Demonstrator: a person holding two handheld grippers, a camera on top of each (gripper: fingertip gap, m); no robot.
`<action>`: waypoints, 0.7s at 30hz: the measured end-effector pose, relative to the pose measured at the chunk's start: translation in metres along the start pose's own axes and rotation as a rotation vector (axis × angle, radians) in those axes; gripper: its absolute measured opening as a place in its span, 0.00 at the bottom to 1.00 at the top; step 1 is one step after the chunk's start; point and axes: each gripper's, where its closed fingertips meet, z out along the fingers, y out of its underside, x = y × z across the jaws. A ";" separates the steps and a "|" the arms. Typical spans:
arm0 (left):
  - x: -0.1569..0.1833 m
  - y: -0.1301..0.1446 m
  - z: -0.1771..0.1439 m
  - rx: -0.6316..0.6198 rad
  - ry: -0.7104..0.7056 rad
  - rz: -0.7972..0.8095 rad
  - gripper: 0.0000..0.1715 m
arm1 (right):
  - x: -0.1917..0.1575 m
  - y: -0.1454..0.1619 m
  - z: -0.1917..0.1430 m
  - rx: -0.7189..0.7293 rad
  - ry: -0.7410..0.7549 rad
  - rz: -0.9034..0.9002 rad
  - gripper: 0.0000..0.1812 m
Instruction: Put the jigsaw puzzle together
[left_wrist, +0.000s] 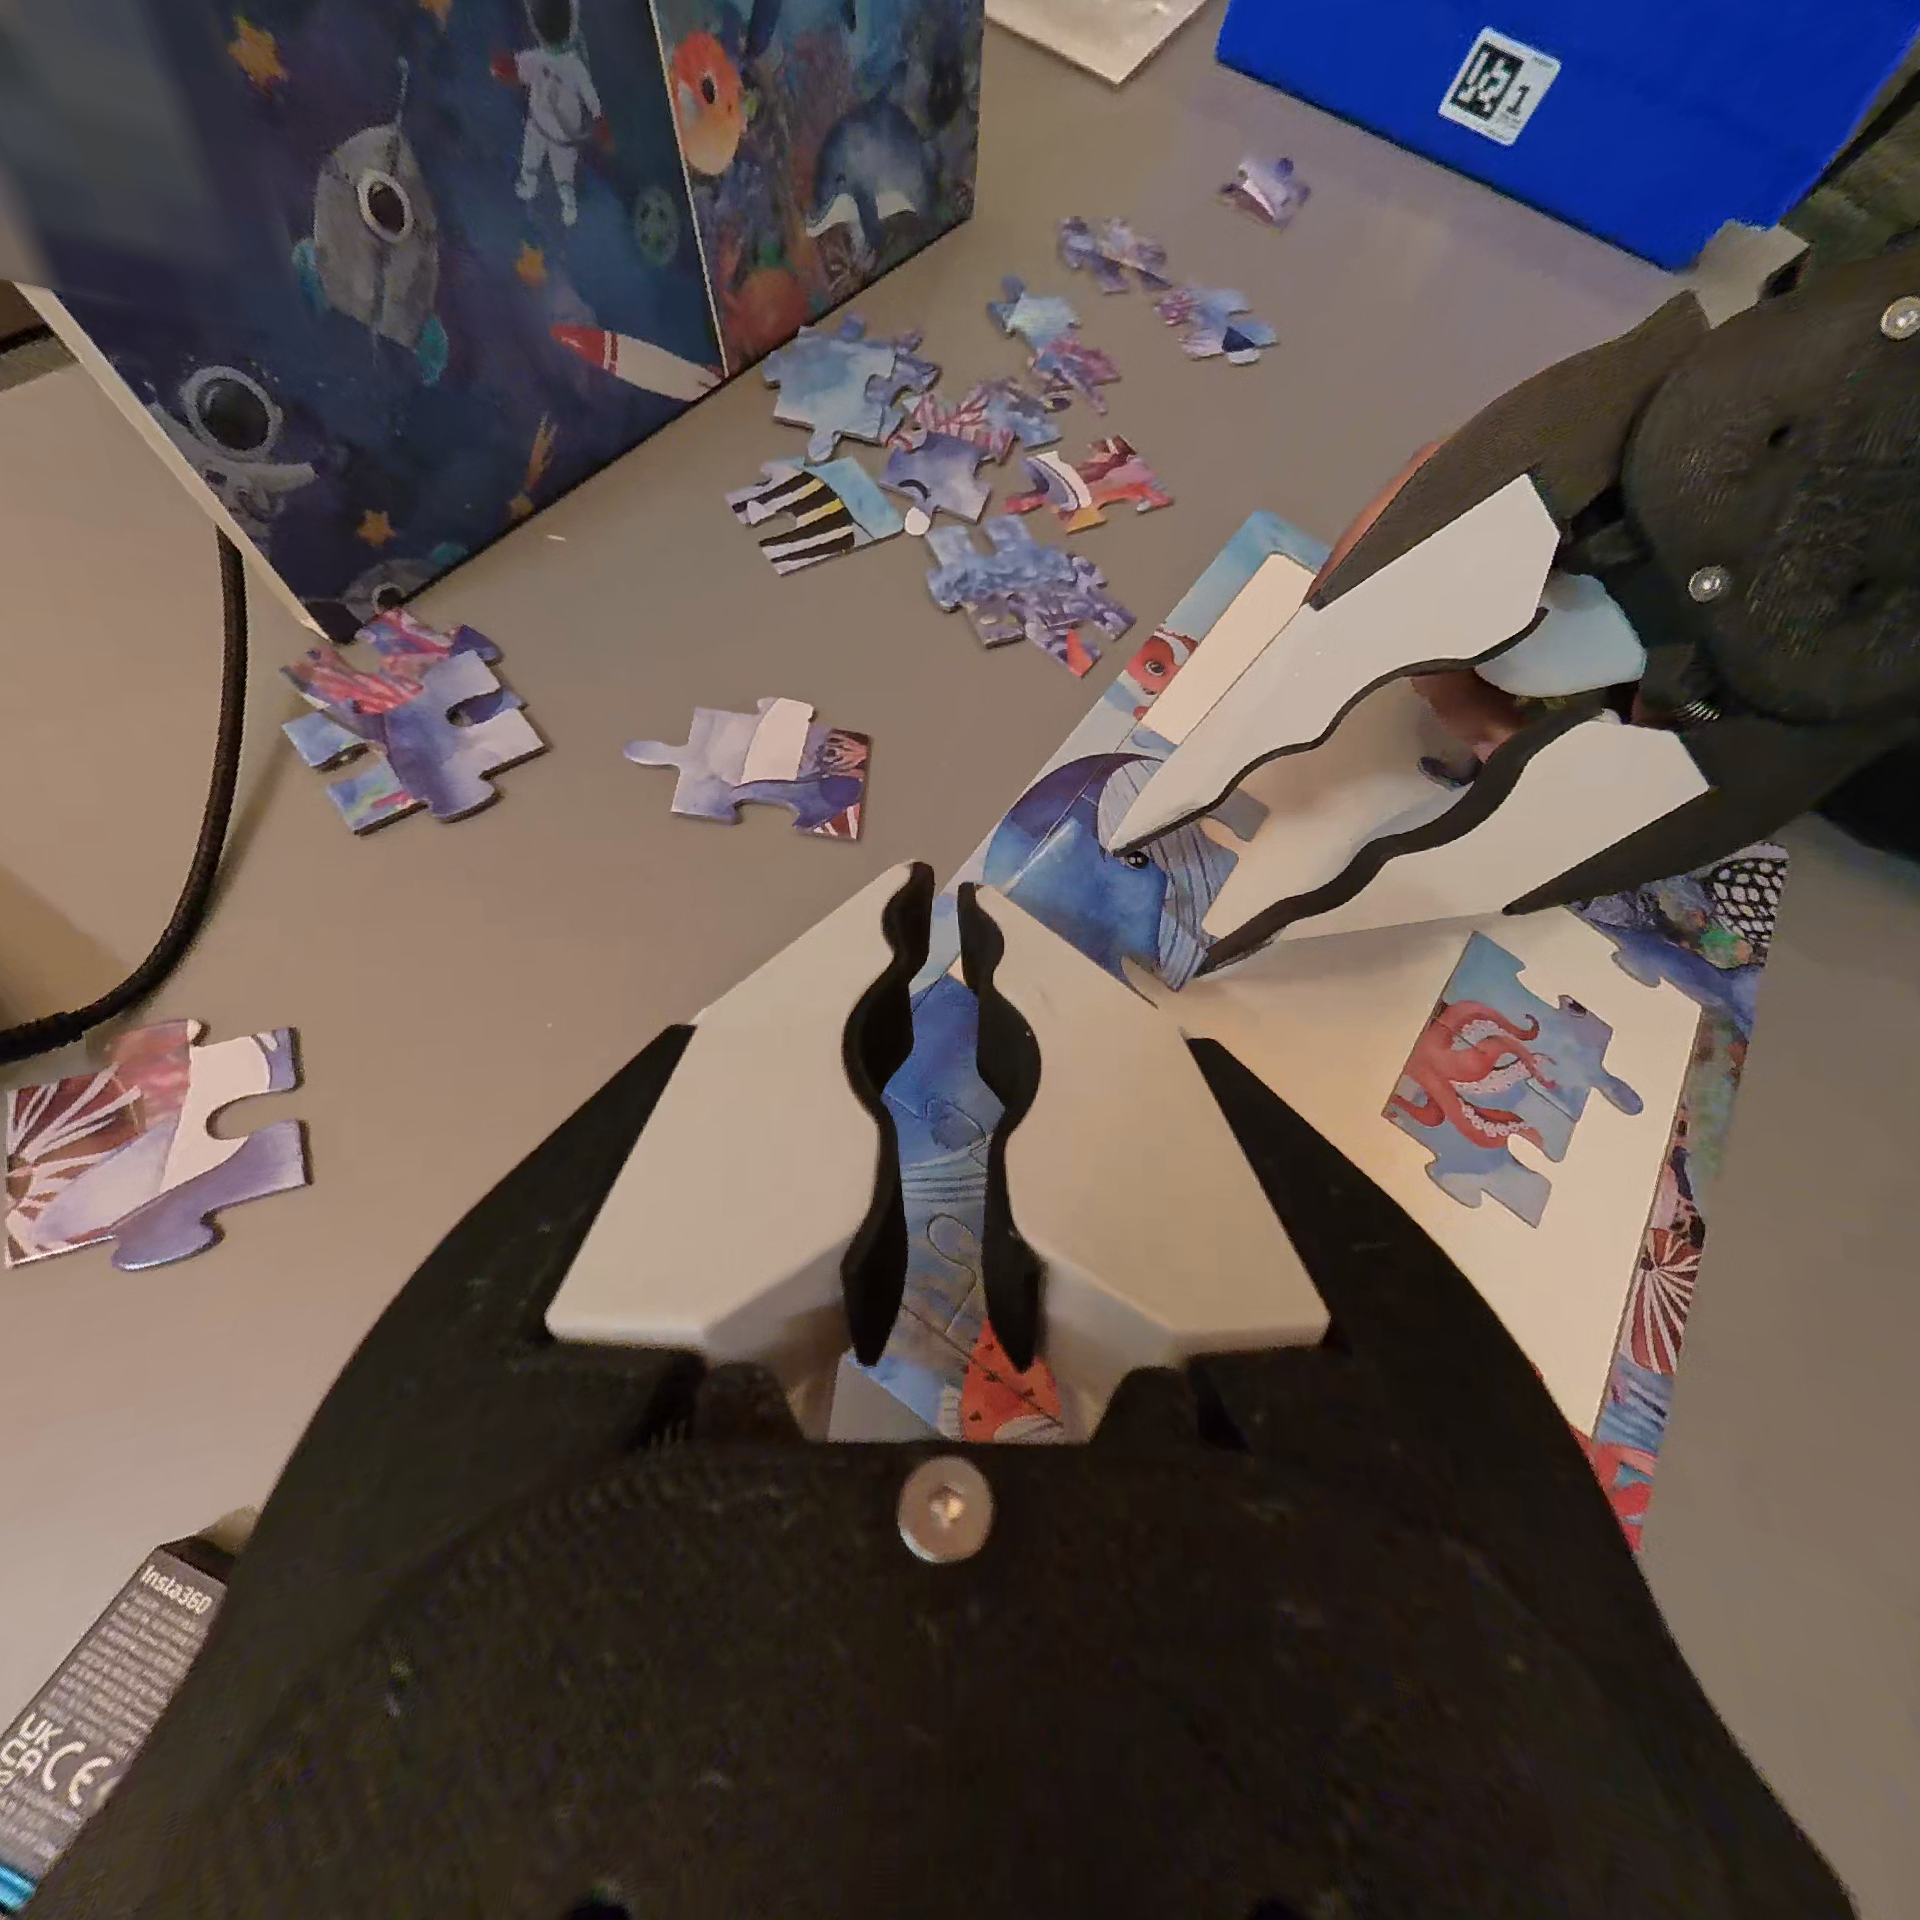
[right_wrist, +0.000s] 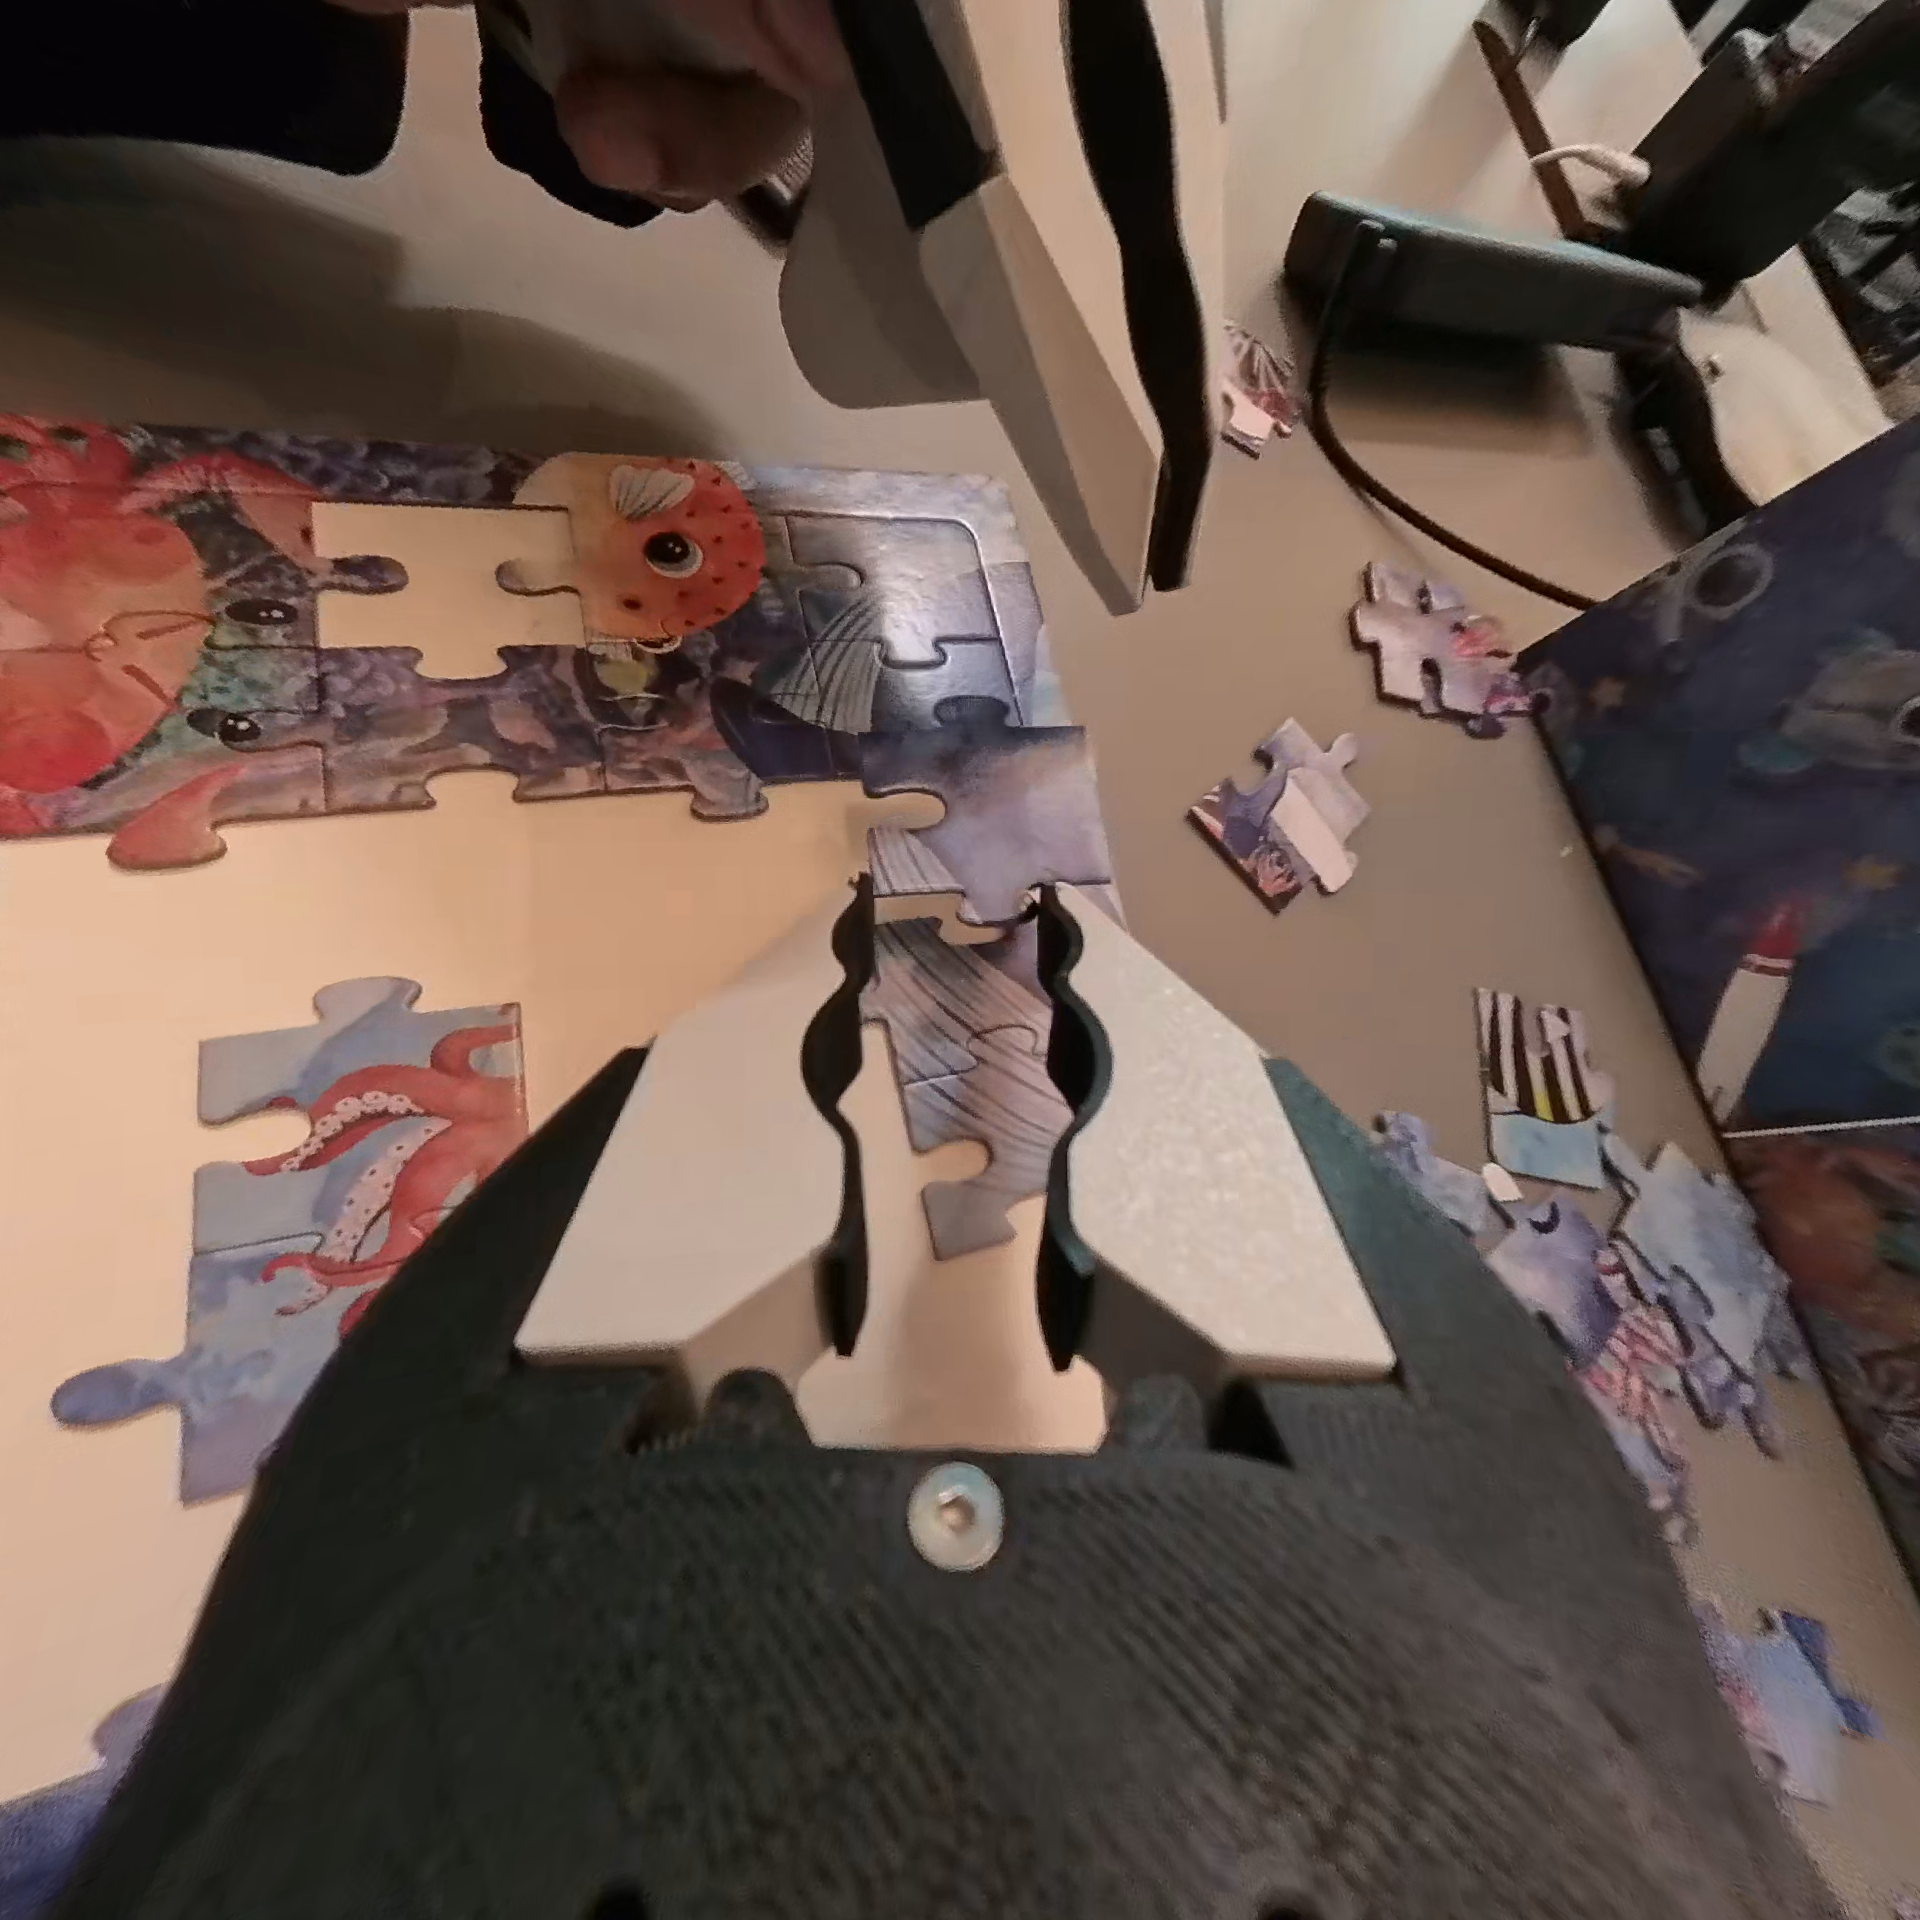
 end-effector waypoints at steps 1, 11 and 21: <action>0.000 0.000 0.000 0.002 0.004 -0.007 0.00 | -0.001 0.000 0.000 0.004 -0.014 0.015 0.16; 0.002 0.003 0.003 -0.025 0.005 -0.004 0.01 | -0.006 0.006 0.008 -0.026 -0.078 0.050 0.16; 0.001 0.006 0.006 -0.043 0.002 -0.005 0.01 | -0.006 0.008 0.011 -0.040 -0.076 0.045 0.17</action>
